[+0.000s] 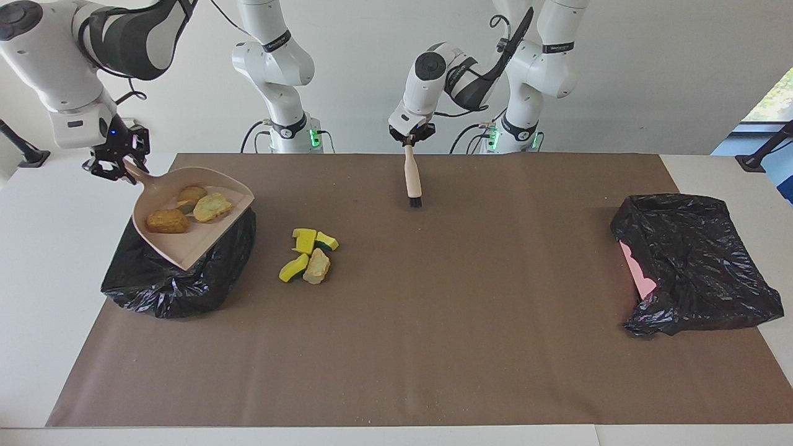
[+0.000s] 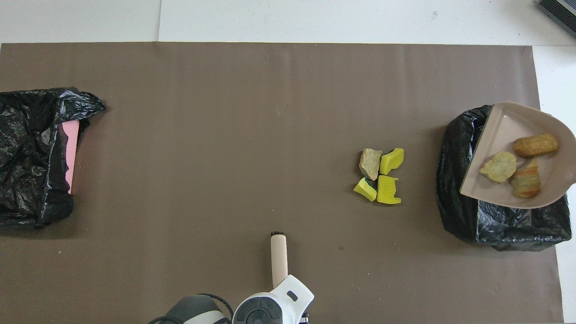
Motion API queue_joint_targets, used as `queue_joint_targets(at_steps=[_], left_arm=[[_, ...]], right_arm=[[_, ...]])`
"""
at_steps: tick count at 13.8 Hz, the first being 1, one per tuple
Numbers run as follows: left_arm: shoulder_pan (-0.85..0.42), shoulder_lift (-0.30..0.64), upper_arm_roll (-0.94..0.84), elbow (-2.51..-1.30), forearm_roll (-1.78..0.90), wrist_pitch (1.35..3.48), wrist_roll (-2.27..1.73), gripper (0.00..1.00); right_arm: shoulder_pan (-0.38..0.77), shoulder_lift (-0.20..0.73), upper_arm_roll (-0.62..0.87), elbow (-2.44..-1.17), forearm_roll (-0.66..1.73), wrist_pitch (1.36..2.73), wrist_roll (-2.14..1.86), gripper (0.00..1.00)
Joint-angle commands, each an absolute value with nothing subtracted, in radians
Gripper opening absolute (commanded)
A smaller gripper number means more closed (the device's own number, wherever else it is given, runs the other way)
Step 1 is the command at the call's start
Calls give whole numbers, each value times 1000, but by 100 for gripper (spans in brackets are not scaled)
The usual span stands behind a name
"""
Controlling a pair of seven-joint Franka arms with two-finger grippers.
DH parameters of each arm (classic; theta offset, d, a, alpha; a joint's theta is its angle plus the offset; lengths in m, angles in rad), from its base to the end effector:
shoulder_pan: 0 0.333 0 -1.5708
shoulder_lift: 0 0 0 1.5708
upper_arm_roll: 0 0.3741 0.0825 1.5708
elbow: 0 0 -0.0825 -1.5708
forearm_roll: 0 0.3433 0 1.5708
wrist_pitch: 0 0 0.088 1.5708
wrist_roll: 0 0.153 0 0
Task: Sweep and dump trash in bin
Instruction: 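Tip the dustpan over the black bag with the right gripper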
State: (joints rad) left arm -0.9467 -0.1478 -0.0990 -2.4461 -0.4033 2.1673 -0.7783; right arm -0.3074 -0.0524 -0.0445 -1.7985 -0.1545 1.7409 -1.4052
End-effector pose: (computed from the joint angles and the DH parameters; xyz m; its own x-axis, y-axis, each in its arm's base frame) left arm 0.1786 -0.3694 0.3892 0.9499 -0.0279 -0.3114 -0.0013 -0.9963 0.0855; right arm 0.4645 -0.1934 0.5803 0.4673 0.8716 -0.1484 0.8824 -0.4701 0.0175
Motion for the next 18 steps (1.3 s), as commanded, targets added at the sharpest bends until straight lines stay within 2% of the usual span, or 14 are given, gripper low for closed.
queue_joint_targets(at_steps=[1,4,5,7,12,13,14,15,16,18], left_arm=[[-930,-140,-97,-2467,-411,2192,-732,0],[-930,-100,-97,-2462,-443,2203,-739,1],[-930,-98,-95,-2454,-443,2195,-741,34],[-925,-100,-94,-2447,-443,2184,-747,38],[-873,-104,-87,-2385,-443,2085,-730,37],[-871,-107,-86,-2381,-443,2082,-732,45],[-865,-112,-84,-2369,-443,2068,-730,84],[-858,-113,-84,-2338,-439,2045,-732,100],[-854,-118,-81,-2304,-425,2010,-730,100],[-772,-144,-78,-2263,-393,1993,-681,100]], right_arm=[[-357,-58,-29,-1802,-254,1810,-1468,0],[-388,-41,-29,-1821,-360,1885,-1592,0],[-393,-41,-29,-1831,-385,1913,-1638,0],[-387,-41,-29,-1853,-448,1975,-1756,0],[-374,-20,-26,-1899,-561,2097,-1945,0],[-365,-20,-25,-1902,-583,2118,-1960,0],[-365,-20,-25,-1902,-584,2124,-1962,0],[-364,-20,-25,-1902,-587,2125,-1962,0],[-362,-18,-20,-1901,-606,2125,-1962,0],[-362,-14,-14,-1895,-650,2126,-1959,0]])
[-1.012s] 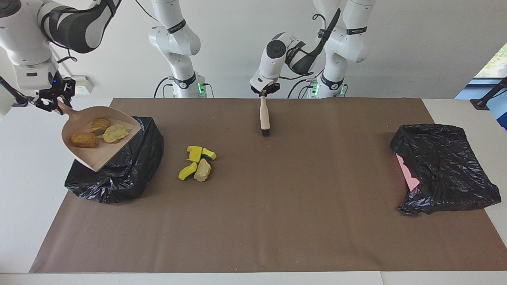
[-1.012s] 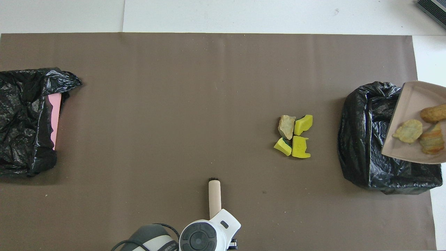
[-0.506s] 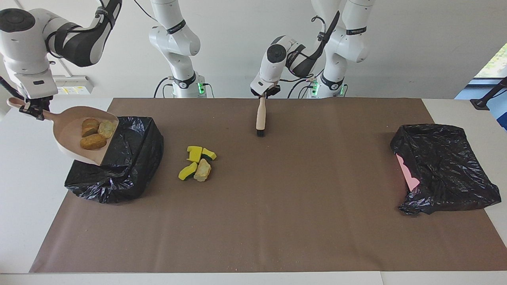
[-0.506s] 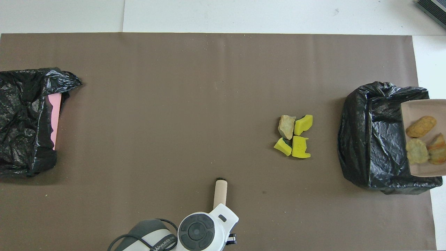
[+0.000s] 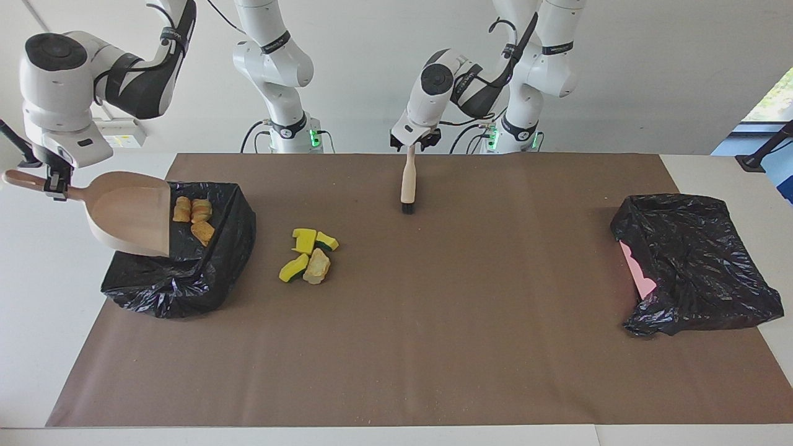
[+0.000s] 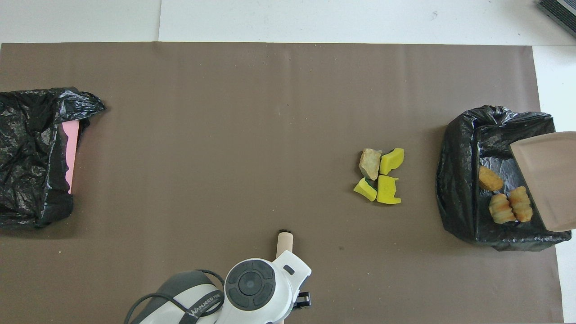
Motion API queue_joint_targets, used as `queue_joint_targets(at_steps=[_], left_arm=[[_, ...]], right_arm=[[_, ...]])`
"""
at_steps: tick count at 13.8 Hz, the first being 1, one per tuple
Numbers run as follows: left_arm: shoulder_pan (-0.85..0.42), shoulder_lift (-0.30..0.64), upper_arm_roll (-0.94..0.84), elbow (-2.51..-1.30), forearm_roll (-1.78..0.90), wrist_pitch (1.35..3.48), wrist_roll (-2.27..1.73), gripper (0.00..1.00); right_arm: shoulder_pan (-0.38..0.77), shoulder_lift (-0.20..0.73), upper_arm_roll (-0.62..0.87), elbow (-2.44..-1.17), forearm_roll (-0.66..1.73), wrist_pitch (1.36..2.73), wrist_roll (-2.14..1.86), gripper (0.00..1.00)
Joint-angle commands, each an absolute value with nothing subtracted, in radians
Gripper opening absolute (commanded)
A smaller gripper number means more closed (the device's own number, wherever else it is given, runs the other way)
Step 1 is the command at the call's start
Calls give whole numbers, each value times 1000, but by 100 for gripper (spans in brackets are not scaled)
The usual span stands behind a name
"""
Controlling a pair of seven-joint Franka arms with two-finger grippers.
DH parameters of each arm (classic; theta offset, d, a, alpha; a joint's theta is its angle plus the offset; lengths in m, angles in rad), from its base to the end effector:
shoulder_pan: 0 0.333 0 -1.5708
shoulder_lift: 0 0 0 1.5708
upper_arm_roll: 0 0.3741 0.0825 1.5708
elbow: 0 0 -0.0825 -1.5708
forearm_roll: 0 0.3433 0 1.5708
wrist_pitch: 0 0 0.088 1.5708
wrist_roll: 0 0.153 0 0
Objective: Sweep and dump trash in bin
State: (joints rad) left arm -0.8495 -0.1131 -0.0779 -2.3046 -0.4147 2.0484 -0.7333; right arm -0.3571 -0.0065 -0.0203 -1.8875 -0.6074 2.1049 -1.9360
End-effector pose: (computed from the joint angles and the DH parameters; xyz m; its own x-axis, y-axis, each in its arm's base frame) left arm 0.2310 -0.3731 0.4236 0.9395 0.0030 -0.3425 0.0476 -0.9914 0.1217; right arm 0.4992 -0.2513 0.5665 -0.2213 0.8012 -0.5559 0.9727 0.2218 -0.0676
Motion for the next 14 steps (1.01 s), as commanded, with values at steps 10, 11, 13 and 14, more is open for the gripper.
queue_joint_targets(at_steps=[10,11,13,14], left_arm=[[-390,-158,-75,-1830,-105,1637,-339,100],[-361,-146,-75,-1795,-88,1631,-327,100],[-281,-95,-75,-1685,-57,1571,-246,100],[-259,-56,-75,-1613,-25,1534,-189,100]], right_arm=[[-341,-43,133,-1700,-592,1790,-1691,0],[-341,-51,152,-1707,-571,1778,-1616,0],[-331,-61,176,-1715,-461,1729,-1446,0],[-304,-66,181,-1721,-412,1695,-1322,0]])
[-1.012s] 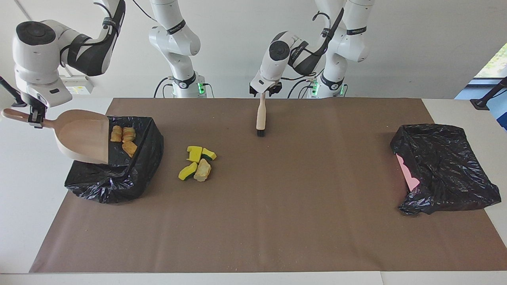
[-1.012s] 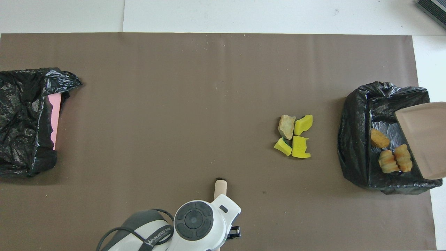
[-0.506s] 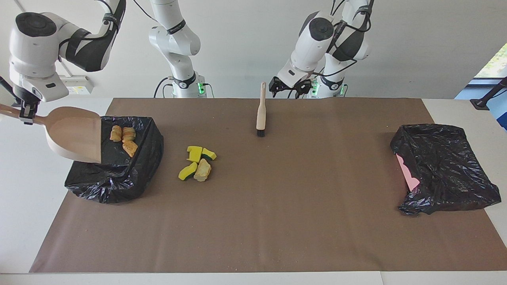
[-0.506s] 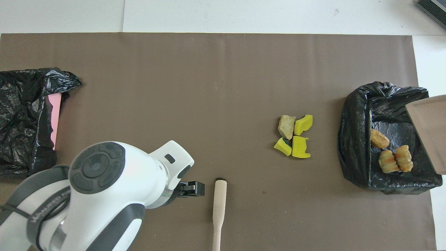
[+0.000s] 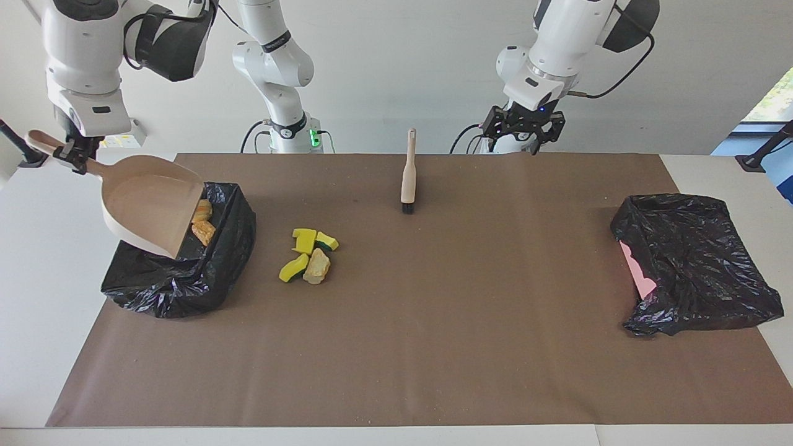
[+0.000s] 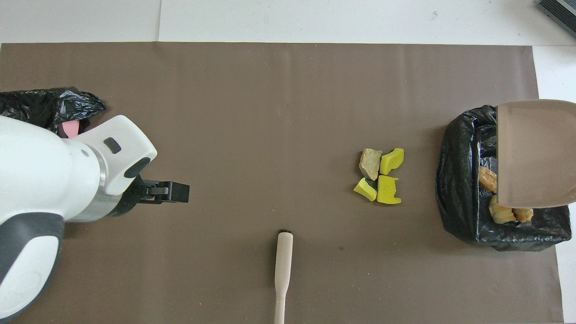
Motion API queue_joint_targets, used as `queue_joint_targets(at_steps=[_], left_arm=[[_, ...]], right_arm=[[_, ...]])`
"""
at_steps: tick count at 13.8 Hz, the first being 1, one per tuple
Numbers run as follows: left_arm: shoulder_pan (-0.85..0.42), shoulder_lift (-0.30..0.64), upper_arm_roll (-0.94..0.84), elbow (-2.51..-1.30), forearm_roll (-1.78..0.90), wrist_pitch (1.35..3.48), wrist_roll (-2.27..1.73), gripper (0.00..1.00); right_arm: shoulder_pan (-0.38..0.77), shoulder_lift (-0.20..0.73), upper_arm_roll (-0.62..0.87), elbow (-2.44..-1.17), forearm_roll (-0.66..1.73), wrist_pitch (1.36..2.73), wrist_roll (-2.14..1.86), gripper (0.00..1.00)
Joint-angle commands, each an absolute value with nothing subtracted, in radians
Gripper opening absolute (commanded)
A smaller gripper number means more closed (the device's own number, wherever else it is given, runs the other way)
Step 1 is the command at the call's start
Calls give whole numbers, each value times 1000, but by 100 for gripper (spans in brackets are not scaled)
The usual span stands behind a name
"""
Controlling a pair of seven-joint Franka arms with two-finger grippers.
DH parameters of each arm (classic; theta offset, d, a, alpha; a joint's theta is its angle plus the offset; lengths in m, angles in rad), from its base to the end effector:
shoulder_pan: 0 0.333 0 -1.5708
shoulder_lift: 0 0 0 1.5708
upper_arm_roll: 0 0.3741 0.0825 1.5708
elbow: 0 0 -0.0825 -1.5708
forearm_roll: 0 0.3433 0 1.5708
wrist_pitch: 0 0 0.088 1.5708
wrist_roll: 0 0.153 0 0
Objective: Sweep and dump trash in bin
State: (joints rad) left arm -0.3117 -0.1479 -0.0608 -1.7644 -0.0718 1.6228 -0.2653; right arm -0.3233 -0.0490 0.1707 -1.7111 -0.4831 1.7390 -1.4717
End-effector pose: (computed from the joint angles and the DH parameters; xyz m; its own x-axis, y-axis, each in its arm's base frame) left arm 0.4258 -0.1803 0.6296 0.9946 -0.1032 -0.0107 -0.1023 -0.9928 0.0621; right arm 0.4994 -0.1384 0.6314 0.1901 0.8663 -0.4620 0.9817 -0.1607 0.1026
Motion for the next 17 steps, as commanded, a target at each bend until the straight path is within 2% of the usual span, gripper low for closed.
queue_joint_targets(at_steps=[1,3,7,14,17], left_arm=[[-243,-31,-75,-1562,7,1525,-145,100],[-236,-19,-74,-1545,54,1526,-135,100],[-155,-28,-60,-1545,14,1531,-121,100],[-86,-46,-58,-1568,-37,1502,-123,100],[-87,-49,-58,-1568,-37,1489,-123,100]], right_arm=[[-251,-72,181,-1723,-382,1645,-1176,0],[-171,-86,181,-1723,-310,1577,-914,0],[-13,-54,181,-1723,-146,1586,-423,0],[260,136,181,-1704,18,1801,290,0],[314,265,181,-1596,72,1876,480,0]])
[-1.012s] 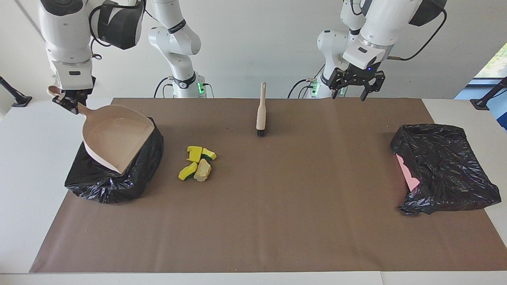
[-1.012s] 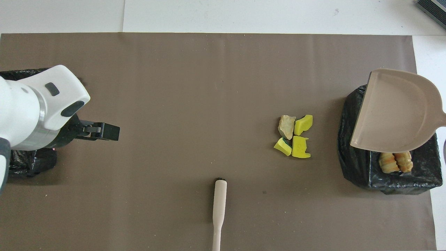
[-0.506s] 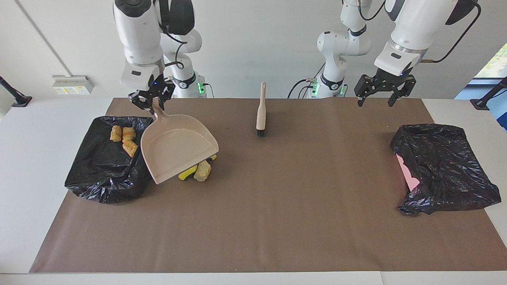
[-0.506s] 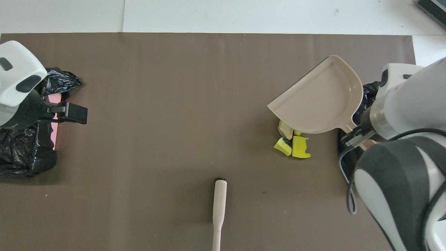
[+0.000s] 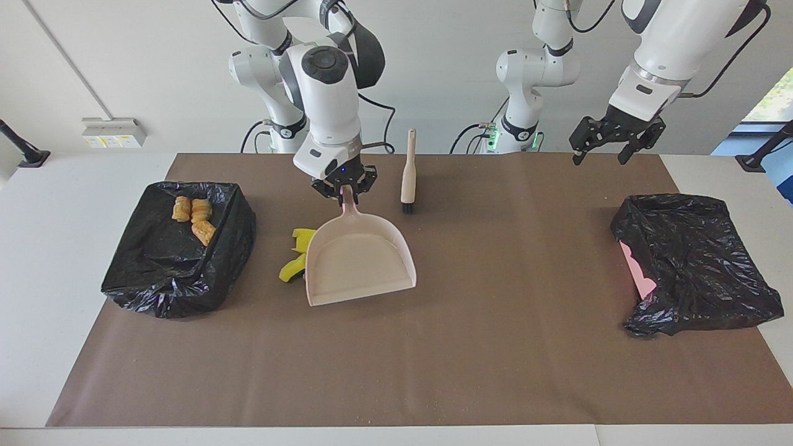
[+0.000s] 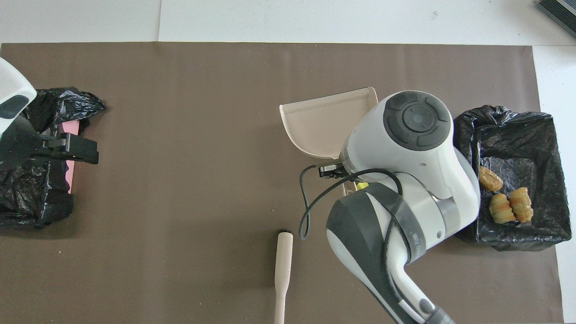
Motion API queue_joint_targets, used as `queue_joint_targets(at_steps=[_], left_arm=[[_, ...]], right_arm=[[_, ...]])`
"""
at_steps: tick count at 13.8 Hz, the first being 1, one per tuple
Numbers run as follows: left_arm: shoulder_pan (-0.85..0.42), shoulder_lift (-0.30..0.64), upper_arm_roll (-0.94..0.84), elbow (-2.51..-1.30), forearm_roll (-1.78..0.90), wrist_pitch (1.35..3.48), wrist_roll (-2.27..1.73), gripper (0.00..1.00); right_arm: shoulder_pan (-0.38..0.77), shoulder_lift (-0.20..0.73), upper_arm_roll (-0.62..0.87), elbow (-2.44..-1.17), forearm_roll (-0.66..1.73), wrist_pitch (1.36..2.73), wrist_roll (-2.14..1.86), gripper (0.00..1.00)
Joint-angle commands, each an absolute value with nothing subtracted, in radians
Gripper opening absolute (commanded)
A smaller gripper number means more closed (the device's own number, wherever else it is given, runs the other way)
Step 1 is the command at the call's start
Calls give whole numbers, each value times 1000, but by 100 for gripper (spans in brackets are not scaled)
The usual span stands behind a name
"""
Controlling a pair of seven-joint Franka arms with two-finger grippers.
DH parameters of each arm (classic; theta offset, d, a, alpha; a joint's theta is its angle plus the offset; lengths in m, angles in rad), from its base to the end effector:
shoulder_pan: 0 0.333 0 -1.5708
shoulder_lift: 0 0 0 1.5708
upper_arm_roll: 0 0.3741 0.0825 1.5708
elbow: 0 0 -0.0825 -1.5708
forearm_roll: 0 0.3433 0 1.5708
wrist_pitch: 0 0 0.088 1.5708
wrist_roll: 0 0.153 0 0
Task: Sweep and dump trash in bin
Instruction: 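Carry the dustpan back to the table center with the right gripper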
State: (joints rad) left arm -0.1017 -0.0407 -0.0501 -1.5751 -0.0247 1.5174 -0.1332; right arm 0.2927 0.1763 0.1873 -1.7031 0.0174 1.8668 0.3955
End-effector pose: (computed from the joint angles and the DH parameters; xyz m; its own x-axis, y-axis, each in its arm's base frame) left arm 0.4863 -0.0790 0.6506 0.9996 -0.0198 -0.0199 -0.0194 -0.9996 0.0202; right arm 0.5209 0.2652 0.5088 0.9966 0.0771 -0.0280 0.0759 -0.9962 -0.0417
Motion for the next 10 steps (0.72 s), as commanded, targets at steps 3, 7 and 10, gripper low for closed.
queue_joint_targets(at_steps=[3,7,10], left_arm=[[-87,-49,-58,-1568,-37,1480,-123,100],[-87,-49,-58,-1568,-37,1479,-124,100],[-94,-51,-58,-1568,-37,1479,-124,100]], right_arm=[[368,392,181,-1506,64,1943,584,0],[426,494,181,-1506,63,2100,587,0],[417,505,181,-1511,81,2129,584,0]])
